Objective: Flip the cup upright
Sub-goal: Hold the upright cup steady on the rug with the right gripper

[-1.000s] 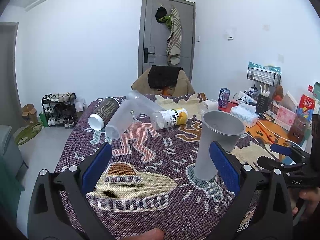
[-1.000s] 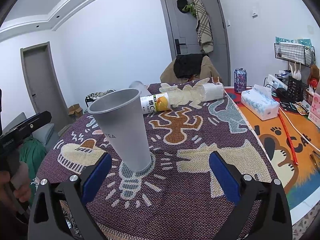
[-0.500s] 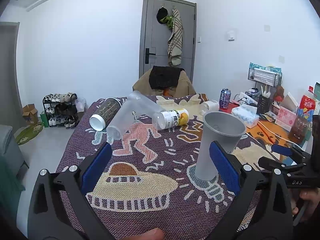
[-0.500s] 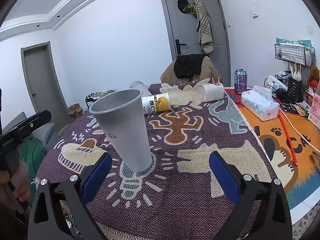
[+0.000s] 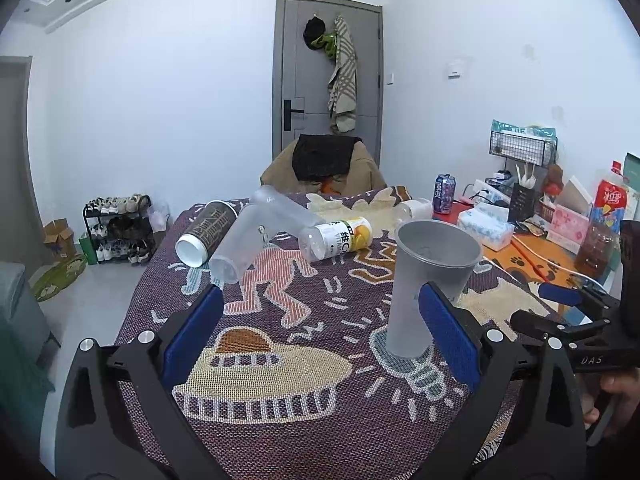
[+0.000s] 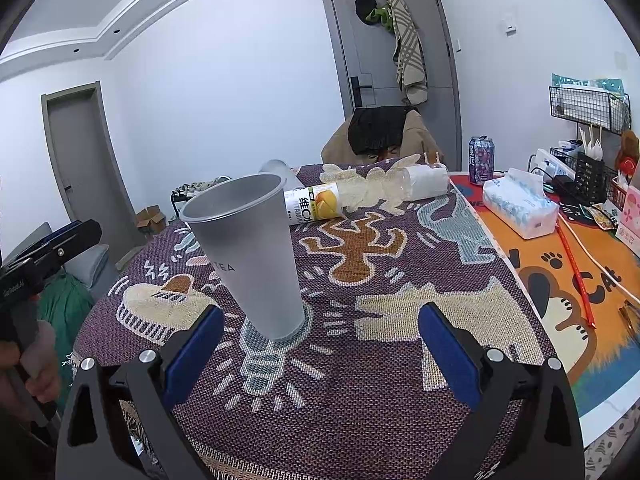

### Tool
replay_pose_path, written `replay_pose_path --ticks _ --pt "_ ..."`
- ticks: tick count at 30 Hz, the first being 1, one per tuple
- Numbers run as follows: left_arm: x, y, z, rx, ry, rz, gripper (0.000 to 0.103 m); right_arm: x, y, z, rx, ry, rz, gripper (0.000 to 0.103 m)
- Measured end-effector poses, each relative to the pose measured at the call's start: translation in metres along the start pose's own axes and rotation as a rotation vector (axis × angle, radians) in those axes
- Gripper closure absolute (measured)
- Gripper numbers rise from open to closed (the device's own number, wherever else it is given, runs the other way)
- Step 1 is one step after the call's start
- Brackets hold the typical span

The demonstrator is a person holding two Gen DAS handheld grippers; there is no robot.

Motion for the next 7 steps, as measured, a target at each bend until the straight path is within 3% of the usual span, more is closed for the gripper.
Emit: replay_pose_path --ticks 7 --pt "0.006 0.000 0.009 0.013 0.036 0.010 0.006 -0.004 -0.016 0.014 -0.026 0.033 0.042 0.008"
Point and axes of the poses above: each gripper's, at about its wrist camera, not at the fingertips, and y roughly against the way its jaws point, z to its left, x to its underside, the point moved 4 cm from there along -y, roughly the way its jaws point, and after that the axes turned 2 degrees about -z, right-handed, at the moved point
